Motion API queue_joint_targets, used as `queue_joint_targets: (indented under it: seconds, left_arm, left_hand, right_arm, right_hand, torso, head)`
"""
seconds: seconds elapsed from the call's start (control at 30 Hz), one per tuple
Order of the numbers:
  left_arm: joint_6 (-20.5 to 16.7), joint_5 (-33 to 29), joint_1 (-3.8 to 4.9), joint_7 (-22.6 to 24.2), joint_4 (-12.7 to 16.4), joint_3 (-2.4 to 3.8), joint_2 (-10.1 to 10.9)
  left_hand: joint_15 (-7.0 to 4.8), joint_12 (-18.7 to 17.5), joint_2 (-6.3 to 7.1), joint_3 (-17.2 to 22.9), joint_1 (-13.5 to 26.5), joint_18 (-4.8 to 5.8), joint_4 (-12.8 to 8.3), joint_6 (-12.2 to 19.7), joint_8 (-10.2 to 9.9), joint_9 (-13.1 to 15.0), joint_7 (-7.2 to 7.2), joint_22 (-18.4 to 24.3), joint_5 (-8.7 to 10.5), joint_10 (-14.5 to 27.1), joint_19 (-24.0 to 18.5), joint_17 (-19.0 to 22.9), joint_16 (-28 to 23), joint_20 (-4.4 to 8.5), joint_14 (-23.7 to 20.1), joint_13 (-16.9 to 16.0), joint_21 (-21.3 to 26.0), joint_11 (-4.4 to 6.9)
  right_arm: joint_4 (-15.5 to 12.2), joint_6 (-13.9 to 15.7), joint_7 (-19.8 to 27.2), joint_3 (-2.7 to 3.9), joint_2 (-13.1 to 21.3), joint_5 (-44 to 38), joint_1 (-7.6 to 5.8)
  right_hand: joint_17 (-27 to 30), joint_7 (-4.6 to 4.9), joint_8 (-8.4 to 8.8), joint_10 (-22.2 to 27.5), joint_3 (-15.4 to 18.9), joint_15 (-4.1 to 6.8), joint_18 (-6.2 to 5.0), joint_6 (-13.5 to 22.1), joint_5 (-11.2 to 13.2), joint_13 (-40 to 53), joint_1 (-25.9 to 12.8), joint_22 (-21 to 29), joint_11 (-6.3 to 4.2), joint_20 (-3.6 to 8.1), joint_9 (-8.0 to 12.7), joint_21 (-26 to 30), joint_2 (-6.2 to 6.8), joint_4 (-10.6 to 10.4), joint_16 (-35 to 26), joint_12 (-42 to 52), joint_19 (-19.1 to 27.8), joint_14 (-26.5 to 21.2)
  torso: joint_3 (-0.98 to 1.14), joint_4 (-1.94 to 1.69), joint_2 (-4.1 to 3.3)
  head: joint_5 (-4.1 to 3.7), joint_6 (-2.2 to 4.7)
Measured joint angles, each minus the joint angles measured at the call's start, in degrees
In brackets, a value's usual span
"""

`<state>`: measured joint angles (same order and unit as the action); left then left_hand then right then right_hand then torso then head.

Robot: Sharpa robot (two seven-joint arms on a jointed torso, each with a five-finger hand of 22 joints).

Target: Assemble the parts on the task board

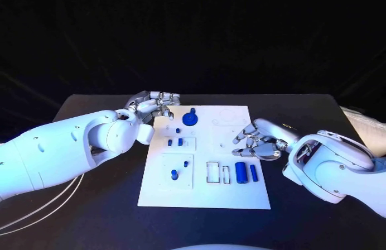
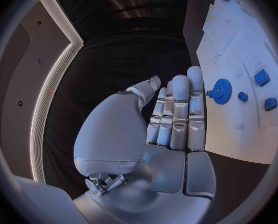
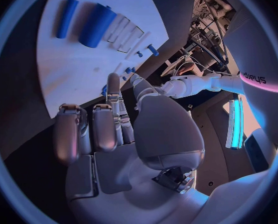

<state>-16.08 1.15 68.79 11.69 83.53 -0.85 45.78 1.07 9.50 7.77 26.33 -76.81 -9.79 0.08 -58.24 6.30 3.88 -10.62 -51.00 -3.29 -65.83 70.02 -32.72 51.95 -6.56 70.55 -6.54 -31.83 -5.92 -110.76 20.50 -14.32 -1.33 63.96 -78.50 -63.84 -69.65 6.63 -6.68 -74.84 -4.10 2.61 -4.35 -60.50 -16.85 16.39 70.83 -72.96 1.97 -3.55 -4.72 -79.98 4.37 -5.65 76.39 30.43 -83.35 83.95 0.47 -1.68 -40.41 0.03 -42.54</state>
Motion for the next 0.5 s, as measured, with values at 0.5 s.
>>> queue_joint_targets:
  seconds: [0.5]
  left_arm:
    - [0.01, 0.01, -0.38, 0.00, -0.05, -0.05, -0.22]
  left_hand:
    - [0.00, 0.00, 0.00, 0.00, 0.00, 0.00, 0.00, 0.00, 0.00, 0.00, 0.00, -0.01, 0.00, 0.00, 0.00, 0.00, 0.00, 0.00, 0.00, 0.01, 0.00, 0.00]
  right_arm:
    - [-1.14, -6.77, -10.62, -0.99, 2.21, -2.82, 1.25]
  right_hand:
    - [-5.30, -0.38, -3.11, -0.38, 9.07, 0.29, 0.86, 0.25, -3.47, 43.66, -1.16, -1.99, -0.58, 0.06, -1.36, -3.70, -0.60, -8.41, 6.31, 36.40, -0.47, -0.11]
  torso:
    - [0.09, 0.95, 0.36]
  head:
    - [-0.64, 0.58]
